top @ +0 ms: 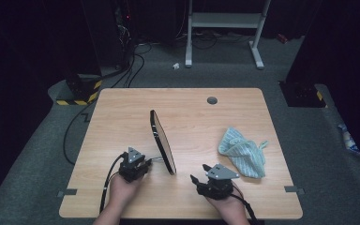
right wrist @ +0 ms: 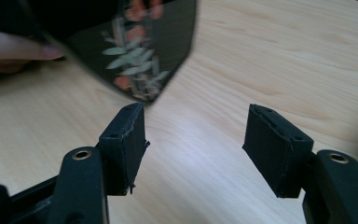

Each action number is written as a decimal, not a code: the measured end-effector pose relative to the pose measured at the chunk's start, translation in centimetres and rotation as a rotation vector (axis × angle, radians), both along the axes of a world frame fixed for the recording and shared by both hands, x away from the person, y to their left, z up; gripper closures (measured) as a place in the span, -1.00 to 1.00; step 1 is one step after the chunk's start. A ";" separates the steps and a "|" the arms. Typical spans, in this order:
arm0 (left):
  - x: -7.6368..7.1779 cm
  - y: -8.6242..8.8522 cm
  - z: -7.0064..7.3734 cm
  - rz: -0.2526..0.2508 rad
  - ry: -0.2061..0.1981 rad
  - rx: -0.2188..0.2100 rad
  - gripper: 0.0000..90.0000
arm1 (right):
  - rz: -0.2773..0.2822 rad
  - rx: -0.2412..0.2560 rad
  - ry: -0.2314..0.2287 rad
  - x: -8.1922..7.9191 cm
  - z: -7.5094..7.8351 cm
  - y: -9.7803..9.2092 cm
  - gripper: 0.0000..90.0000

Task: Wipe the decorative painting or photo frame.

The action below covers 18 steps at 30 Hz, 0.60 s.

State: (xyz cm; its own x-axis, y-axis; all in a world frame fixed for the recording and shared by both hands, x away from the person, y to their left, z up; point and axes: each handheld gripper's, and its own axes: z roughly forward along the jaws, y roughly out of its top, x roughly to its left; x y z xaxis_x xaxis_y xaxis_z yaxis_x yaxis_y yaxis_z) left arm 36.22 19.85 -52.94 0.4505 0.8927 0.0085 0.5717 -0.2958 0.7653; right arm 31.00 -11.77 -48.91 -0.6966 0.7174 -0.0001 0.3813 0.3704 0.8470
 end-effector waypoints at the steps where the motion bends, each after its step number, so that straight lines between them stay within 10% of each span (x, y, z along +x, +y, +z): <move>1: -0.2 0.0 0.0 0.001 -0.001 0.000 0.36 | 0.020 0.000 0.002 -0.1 -0.1 0.6 -0.15; 18: -4.6 3.8 0.0 -0.012 -0.005 -0.064 0.09 | 0.230 -0.003 -0.022 -0.1 -1.3 7.4 0.05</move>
